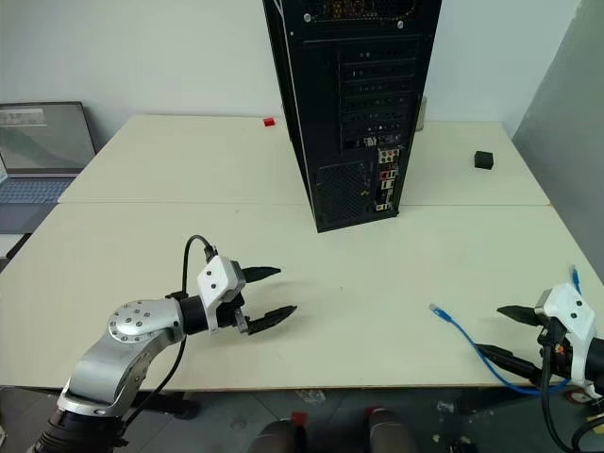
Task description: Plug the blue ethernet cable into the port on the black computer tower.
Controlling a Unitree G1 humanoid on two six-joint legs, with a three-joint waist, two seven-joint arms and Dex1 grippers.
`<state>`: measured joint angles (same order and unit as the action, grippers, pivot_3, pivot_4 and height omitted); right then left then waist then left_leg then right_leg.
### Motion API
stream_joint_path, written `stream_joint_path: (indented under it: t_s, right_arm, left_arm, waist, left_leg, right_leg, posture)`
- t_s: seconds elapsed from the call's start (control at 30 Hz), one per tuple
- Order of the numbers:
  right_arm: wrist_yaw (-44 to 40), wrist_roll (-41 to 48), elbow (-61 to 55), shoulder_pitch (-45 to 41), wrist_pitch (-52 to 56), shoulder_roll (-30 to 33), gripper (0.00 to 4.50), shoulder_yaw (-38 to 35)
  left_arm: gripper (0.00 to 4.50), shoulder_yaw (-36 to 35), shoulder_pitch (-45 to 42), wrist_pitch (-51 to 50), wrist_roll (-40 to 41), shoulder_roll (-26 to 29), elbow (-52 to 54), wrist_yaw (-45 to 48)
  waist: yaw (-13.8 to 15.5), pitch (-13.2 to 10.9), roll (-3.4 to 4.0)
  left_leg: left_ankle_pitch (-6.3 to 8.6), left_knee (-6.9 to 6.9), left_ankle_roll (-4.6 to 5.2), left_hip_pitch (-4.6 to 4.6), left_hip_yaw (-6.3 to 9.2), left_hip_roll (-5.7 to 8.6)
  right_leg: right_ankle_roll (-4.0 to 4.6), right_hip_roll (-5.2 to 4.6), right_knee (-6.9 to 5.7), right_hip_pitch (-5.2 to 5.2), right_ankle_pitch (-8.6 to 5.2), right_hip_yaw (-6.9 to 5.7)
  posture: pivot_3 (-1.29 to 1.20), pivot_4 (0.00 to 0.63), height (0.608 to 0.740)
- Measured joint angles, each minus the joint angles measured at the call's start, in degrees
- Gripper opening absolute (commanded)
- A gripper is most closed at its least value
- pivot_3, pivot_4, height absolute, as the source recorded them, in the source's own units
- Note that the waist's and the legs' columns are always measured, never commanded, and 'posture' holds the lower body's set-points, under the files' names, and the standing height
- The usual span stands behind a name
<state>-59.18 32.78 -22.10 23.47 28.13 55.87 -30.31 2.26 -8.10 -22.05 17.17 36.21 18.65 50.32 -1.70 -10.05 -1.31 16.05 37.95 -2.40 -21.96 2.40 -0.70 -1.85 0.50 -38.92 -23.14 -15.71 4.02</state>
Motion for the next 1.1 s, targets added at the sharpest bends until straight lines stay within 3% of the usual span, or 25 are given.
stream_joint_path:
  t_s: [0.47, 0.67, 0.87, 1.1]
  right_arm:
    - [-0.3, -1.3, -0.2, 0.1, 0.4, -0.2, 4.50, 0.0]
    - [2.3, -2.2, -3.6, -1.2, 2.2, -1.2, 4.50, 0.4]
    - [5.6, -3.3, -4.4, -4.6, 4.0, -2.5, 4.50, 6.0]
    - [8.3, -8.9, 2.4, -11.9, 2.6, -4.9, 4.50, 15.7]
  left_arm:
    - [4.43, 1.8, 0.8, -0.5, 0.4, 0.2, 2.4, 0.3]
    - [4.43, 4.1, 2.0, -6.0, 1.0, 2.8, 9.3, 0.5]
    - [4.43, 5.1, 1.6, -6.4, 1.7, 2.8, 11.7, 0.7]
    - [4.43, 6.6, 1.6, -6.7, 3.4, 2.9, 14.9, 2.5]
  waist:
    - [0.0, 0.0, 0.00]
    - [0.0, 0.0, 0.00]
    - [0.0, 0.0, -0.02]
    - [0.0, 0.0, -0.01]
  left_leg:
    - [0.00, 0.00, 0.00, 0.00, 0.00, 0.00]
    - [0.00, 0.02, 0.00, -0.01, 0.02, 0.00]
    - [0.00, 0.02, 0.00, 0.01, 0.02, -0.01]
    - [0.00, 0.03, 0.00, 0.03, 0.00, 0.00]
  right_leg:
    - [0.00, 0.00, -0.01, 0.00, 0.00, 0.01]
    - [0.00, -0.01, -0.02, 0.00, 0.00, 0.01]
    - [0.00, 0.00, -0.03, 0.00, 0.00, 0.00]
    - [0.01, 0.00, -0.04, 0.00, 0.00, 0.02]
  posture:
    - [0.00, 0.150, 0.740]
    - [0.00, 0.150, 0.740]
    - [0.00, 0.150, 0.740]
    - [0.00, 0.150, 0.740]
